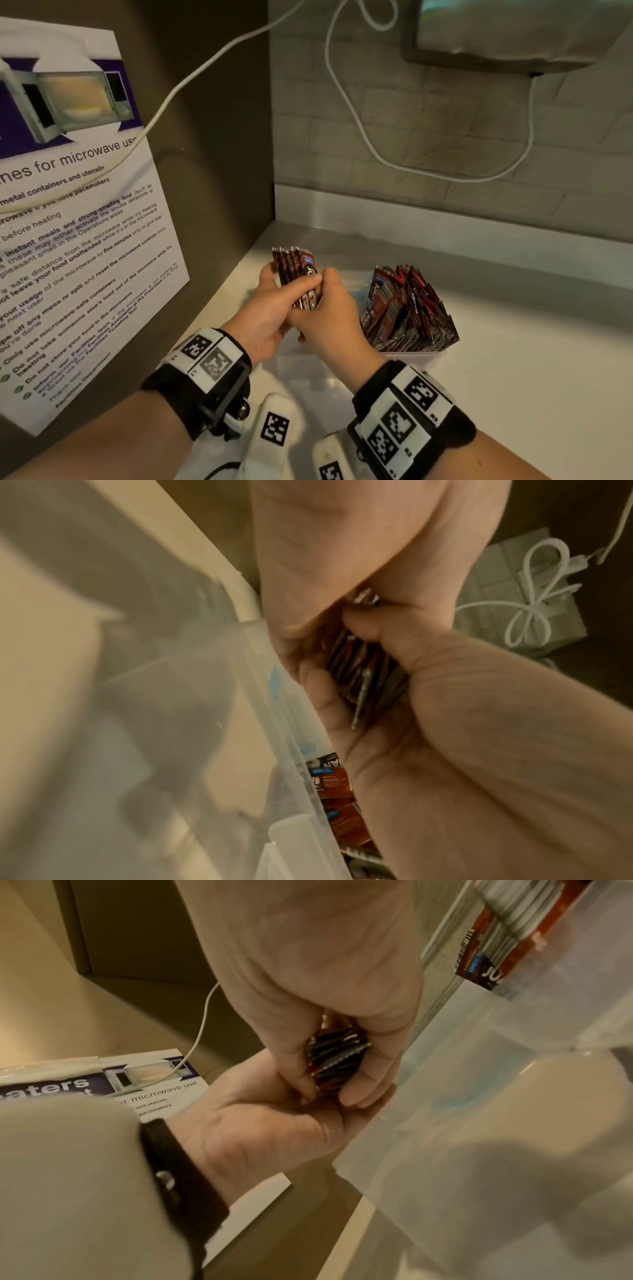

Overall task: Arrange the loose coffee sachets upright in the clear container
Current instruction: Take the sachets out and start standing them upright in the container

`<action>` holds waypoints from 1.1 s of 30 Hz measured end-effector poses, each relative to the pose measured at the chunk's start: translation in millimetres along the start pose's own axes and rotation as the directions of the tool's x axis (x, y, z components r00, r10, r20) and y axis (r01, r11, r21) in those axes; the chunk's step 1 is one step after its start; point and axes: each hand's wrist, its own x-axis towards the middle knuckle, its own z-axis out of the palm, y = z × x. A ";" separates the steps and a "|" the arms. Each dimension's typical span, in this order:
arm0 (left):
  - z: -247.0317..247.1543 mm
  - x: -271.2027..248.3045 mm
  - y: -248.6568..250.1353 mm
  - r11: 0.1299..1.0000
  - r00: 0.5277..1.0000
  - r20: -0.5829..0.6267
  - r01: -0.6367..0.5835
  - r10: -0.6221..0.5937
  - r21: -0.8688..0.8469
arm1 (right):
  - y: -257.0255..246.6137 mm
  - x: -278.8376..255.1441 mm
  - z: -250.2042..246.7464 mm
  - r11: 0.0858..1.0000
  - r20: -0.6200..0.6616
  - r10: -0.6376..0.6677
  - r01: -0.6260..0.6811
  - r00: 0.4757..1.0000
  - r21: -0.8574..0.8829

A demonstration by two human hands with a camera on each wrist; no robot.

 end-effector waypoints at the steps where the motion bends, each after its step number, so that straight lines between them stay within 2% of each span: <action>1: -1.4 0.9 -1.7 1.000 1.000 -0.013 0.005 -0.004 0.022 | 0.9 0.0 2.6 1.000 0.007 -0.010 0.010 1.000 -0.010; 4: -7.8 9.5 3.8 1.000 0.995 -0.099 -0.005 0.003 -0.020 | 2.6 -6.0 8.0 0.999 0.055 -0.031 0.029 0.998 0.043; 6: -12.5 16.2 9.7 0.996 0.992 -0.125 -0.004 -0.007 -0.088 | 6.0 -9.7 8.2 0.992 0.032 -0.019 0.015 0.999 0.126; 9: -10.7 19.4 8.3 0.993 0.997 -0.080 -0.010 0.001 -0.114 | 14.1 -7.5 5.1 0.997 -0.028 -0.016 0.018 0.999 0.069; 17: 12.0 26.3 -4.6 0.993 0.999 -0.036 0.009 -0.013 -0.115 | 21.9 -2.1 -11.9 1.000 -0.072 0.021 -0.020 0.997 0.023; 26: 16.6 32.4 -5.3 0.998 1.000 -0.016 0.016 -0.017 -0.067 | 25.3 5.4 -37.3 0.984 -0.047 0.177 -0.176 0.983 0.019; 33: 12.2 32.8 0.9 0.996 1.000 -0.009 0.014 -0.015 -0.094 | 12.1 5.3 -35.1 0.985 -0.055 0.167 -0.165 0.984 0.045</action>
